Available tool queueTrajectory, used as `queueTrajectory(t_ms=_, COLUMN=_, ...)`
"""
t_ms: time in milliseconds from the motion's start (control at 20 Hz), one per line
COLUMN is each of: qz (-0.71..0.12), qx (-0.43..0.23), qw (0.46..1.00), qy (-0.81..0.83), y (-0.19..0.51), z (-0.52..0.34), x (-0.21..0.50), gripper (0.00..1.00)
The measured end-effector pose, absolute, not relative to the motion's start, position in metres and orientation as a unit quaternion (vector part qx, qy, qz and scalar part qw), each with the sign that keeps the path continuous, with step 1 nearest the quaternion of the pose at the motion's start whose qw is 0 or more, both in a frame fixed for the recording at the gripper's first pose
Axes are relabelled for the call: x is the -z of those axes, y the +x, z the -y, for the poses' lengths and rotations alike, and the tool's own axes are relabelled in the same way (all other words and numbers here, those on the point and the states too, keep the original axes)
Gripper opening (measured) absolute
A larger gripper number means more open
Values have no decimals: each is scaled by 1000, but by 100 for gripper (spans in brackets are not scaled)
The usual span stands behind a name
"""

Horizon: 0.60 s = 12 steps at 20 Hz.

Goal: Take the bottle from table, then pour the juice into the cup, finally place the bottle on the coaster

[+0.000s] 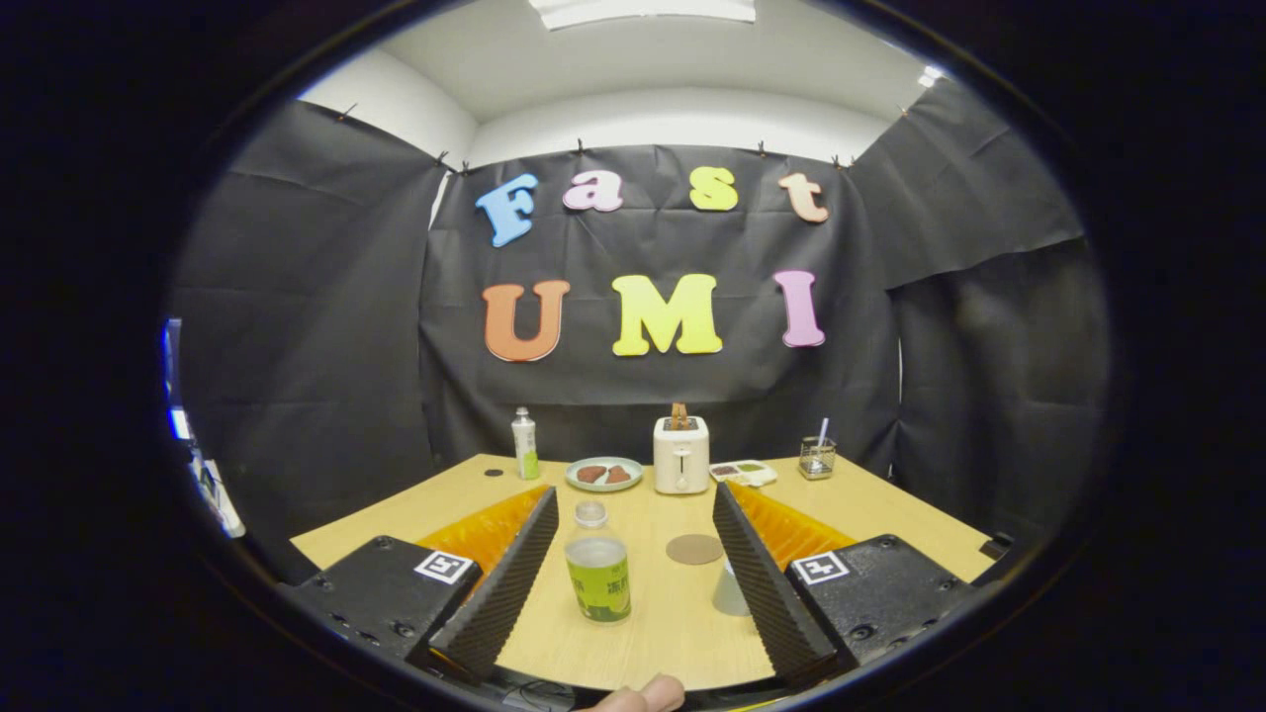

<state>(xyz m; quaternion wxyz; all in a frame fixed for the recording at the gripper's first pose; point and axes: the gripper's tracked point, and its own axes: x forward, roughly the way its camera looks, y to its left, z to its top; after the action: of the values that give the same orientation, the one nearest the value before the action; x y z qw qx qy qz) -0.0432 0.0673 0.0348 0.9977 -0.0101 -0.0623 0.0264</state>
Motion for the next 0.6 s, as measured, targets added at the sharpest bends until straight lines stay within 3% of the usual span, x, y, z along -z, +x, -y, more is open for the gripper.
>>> queueTrajectory(t_ms=600, qz=53, qx=-31, qw=998, qy=-8, y=-30, z=-88, x=-25, gripper=100)
